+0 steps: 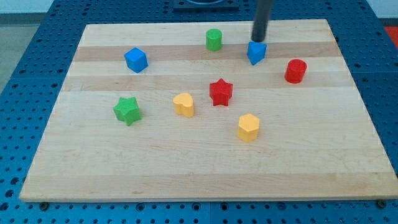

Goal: Nudge the green circle

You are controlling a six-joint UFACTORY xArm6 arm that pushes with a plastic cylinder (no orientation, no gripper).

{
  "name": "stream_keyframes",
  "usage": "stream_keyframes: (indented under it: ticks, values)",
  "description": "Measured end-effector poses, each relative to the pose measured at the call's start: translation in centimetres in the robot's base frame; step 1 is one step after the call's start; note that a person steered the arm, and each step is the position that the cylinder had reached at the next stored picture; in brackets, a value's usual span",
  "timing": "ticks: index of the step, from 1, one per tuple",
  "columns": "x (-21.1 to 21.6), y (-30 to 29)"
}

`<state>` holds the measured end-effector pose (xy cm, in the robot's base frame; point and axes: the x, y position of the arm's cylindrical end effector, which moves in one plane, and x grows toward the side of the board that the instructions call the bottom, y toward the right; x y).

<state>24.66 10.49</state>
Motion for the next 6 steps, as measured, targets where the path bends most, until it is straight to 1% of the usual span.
stream_keyframes:
  ticks: [1, 2, 4, 5, 6]
  values:
    - [-0.1, -0.8]
    - [-0.1, -8.6]
    - [0.0, -9.6]
    - [-3.4, -11.3]
    - [-4.9, -14.2]
